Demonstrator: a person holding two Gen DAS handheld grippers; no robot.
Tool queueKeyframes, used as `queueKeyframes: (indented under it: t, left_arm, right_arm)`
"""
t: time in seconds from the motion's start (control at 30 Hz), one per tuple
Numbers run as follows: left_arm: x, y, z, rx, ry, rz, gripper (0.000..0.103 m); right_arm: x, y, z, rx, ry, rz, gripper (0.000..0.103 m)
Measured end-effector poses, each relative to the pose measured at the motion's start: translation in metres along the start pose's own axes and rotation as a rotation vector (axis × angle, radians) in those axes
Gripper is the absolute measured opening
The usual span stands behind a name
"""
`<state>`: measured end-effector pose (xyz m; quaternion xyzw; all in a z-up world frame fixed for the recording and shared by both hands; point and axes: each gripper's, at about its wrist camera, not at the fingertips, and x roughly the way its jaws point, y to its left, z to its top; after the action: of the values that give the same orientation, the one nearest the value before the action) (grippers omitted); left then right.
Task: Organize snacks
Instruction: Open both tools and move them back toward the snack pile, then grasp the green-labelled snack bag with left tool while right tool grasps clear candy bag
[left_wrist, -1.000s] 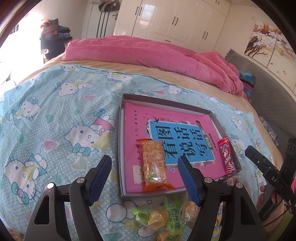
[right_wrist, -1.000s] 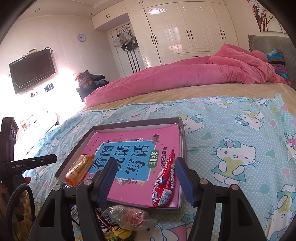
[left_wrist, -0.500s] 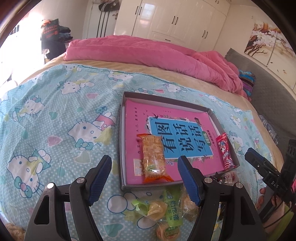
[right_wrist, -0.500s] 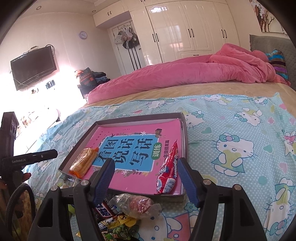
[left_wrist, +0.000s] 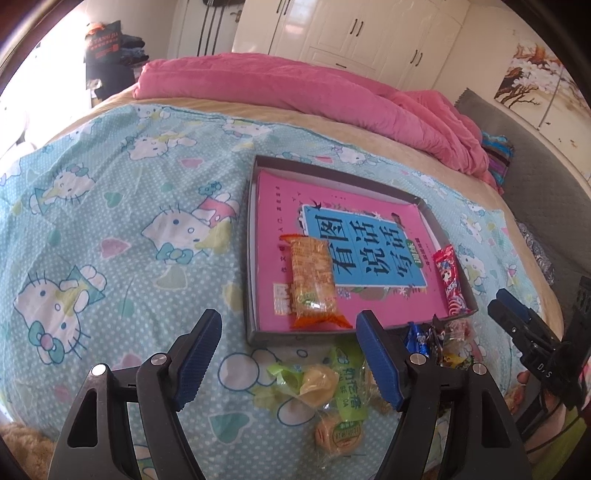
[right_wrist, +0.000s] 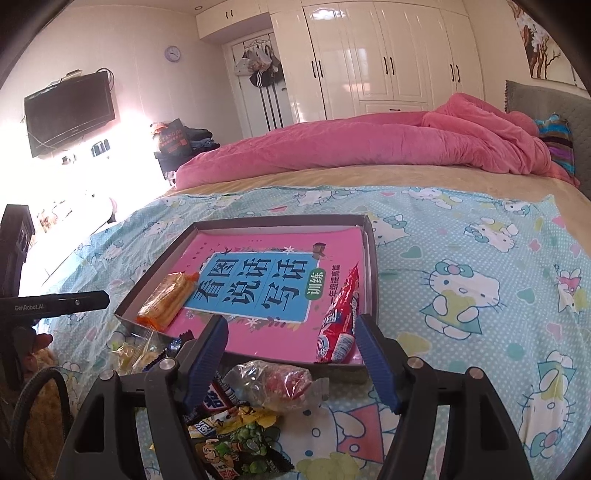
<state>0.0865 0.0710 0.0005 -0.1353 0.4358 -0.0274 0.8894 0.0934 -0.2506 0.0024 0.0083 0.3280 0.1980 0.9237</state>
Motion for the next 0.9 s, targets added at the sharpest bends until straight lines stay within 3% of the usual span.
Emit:
queueKeyframes:
  t: [0.9]
  left_arm:
    - [0.023,-0.001,-0.029,0.023,0.160,0.039,0.077]
  right_arm:
    - [0.015,0.003,-0.026,0.036,0.142,-0.002,0.075]
